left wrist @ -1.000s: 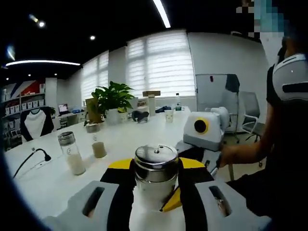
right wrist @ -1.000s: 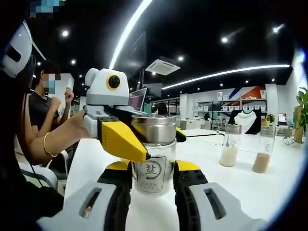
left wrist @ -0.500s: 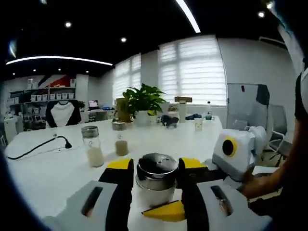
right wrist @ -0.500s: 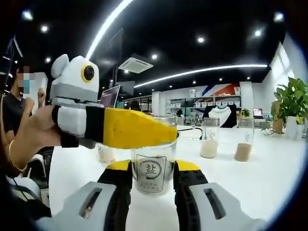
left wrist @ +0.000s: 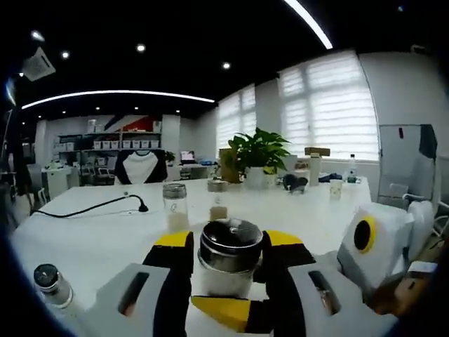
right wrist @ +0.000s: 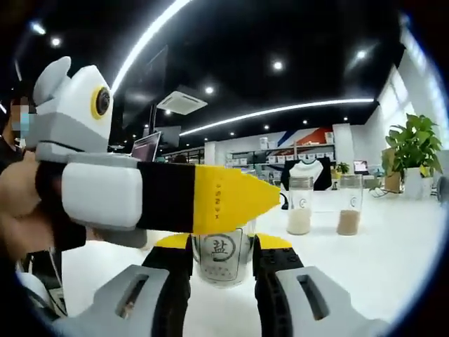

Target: Rotate the seasoning bottle until the label or dispensing opening points toward the visible target arrow and the bottle remains upright within the marked orientation range

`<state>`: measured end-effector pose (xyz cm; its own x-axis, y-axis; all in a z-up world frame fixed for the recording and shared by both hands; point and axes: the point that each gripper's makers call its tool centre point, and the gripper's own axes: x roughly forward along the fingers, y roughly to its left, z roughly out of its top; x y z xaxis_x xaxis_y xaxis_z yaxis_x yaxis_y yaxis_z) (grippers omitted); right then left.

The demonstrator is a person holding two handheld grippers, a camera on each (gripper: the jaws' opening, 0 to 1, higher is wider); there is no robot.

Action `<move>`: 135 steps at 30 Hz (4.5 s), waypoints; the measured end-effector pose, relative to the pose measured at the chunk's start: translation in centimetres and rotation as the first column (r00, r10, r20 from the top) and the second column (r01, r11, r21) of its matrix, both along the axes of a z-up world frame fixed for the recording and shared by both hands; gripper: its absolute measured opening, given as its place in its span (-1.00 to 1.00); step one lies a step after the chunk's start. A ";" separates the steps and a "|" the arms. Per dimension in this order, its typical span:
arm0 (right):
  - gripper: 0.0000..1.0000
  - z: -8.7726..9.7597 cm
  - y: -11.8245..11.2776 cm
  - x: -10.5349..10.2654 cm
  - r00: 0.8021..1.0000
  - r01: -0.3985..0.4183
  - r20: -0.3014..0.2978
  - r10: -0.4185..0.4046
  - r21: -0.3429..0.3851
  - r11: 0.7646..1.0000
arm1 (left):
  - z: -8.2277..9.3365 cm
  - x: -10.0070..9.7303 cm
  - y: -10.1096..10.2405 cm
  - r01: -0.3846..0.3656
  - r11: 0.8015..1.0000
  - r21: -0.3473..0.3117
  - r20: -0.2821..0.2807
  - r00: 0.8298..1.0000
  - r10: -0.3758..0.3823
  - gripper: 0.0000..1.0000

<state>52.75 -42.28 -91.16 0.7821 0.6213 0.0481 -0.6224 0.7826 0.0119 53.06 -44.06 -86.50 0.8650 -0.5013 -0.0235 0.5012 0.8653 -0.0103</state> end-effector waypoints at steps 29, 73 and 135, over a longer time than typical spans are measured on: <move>-0.39 -0.9 -0.2 -0.8 0.973 -0.230 -0.011 0.230 -0.108 0.967 | -0.1 -0.2 -0.3 0.210 0.977 0.037 0.010 0.978 -0.210 -0.29; -0.41 -0.3 1.5 -2.2 0.981 -0.195 0.001 0.195 -0.052 0.979 | -2.2 -1.8 1.3 -0.073 0.993 0.097 0.013 0.997 0.072 -0.26; -0.02 -1.6 -3.0 -1.0 0.979 -0.155 -0.132 0.152 -0.015 0.988 | -5.3 1.2 9.5 -0.234 0.972 -0.010 -0.037 0.972 0.234 -0.29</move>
